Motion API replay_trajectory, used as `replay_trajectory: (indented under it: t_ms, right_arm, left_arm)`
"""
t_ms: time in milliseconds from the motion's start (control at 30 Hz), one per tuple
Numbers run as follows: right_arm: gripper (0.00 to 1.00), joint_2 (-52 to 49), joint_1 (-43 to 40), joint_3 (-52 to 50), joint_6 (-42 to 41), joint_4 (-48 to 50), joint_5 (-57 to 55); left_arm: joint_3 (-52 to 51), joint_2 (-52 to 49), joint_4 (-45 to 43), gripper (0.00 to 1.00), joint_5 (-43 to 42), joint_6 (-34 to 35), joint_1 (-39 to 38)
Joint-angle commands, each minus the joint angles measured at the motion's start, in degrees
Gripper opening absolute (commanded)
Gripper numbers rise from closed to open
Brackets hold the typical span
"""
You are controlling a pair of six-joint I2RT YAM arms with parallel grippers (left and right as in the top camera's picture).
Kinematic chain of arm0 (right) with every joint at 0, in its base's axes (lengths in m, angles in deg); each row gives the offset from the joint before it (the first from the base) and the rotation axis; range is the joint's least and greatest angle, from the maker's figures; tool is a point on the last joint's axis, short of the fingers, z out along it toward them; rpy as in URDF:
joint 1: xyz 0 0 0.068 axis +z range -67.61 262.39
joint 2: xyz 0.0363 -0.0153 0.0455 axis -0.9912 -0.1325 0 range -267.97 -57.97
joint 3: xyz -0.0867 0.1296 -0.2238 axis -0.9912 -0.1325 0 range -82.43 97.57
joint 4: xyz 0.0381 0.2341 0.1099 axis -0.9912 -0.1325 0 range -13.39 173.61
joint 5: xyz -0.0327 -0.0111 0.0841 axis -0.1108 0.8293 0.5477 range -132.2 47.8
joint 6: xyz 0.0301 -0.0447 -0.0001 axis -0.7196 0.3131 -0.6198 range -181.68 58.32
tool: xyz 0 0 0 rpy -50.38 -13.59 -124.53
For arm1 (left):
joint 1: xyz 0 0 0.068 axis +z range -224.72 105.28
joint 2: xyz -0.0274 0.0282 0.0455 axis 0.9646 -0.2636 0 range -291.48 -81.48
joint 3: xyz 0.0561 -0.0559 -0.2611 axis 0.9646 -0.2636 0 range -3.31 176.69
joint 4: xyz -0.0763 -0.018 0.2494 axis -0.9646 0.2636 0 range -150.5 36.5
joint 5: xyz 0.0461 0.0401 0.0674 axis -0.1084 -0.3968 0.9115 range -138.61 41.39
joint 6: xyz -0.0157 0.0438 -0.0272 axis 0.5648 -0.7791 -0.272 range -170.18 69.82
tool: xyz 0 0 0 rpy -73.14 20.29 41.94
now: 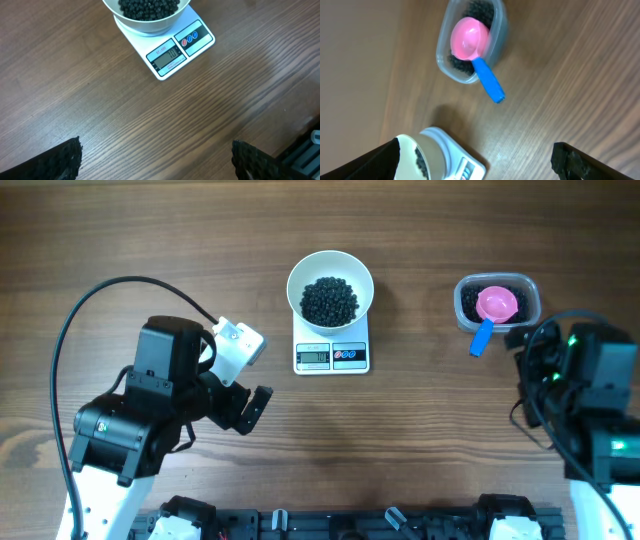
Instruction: Scoop item into bowl and weigh 150g on scale
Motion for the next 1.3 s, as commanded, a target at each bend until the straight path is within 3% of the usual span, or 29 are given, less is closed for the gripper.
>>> replay_trajectory:
  t_ms: [0, 133, 200, 400, 700, 867, 1000, 1167, 1267]
  right_arm:
    - [1.0, 0.7, -0.02, -11.58, -7.82, 9.03, 6.91]
    - [1.0, -1.2, 0.04, -23.52, -8.07, 27.36, 9.99]
    - [1.0, -2.4, 0.04, -26.69, -12.22, 33.44, 8.59]
    - [0.99, -6.58, 0.09, -28.28, -16.94, 42.8, 0.48]
    - [0.85, -24.55, 0.33, -28.28, -21.42, 58.95, 8.07]
    - [0.72, -26.01, 0.74, -28.28, -22.88, 60.54, 6.71]
    - [0.49, -25.94, 0.74, -28.28, -22.84, 60.54, 5.7]
    - [0.34, -25.92, 0.72, -28.28, -22.82, 60.54, 5.44]
    - [0.18, -25.27, 0.72, -28.28, -22.64, 60.52, 5.49]
  left_arm:
    - [1.2, 0.0, -0.15, 1.0, -1.11, -1.16, 0.39]
    - [1.2, 0.0, -0.15, 1.0, -1.11, -1.16, 0.39]
    - [1.2, 0.0, -0.15, 1.0, -1.11, -1.18, 0.39]
    - [1.2, 0.0, -0.15, 1.0, -1.14, -1.18, 0.39]
    - [1.2, 0.0, -0.15, 1.0, -1.11, -1.18, 0.39]
    - [1.2, 0.0, -0.15, 1.0, -1.11, -1.16, 0.39]
    - [1.2, 0.0, -0.15, 1.0, -1.11, -1.18, 0.39]
    - [1.2, 0.0, -0.15, 1.0, -1.11, -1.16, 0.39]
    - [1.2, 0.0, -0.15, 1.0, -1.11, -1.18, 0.39]
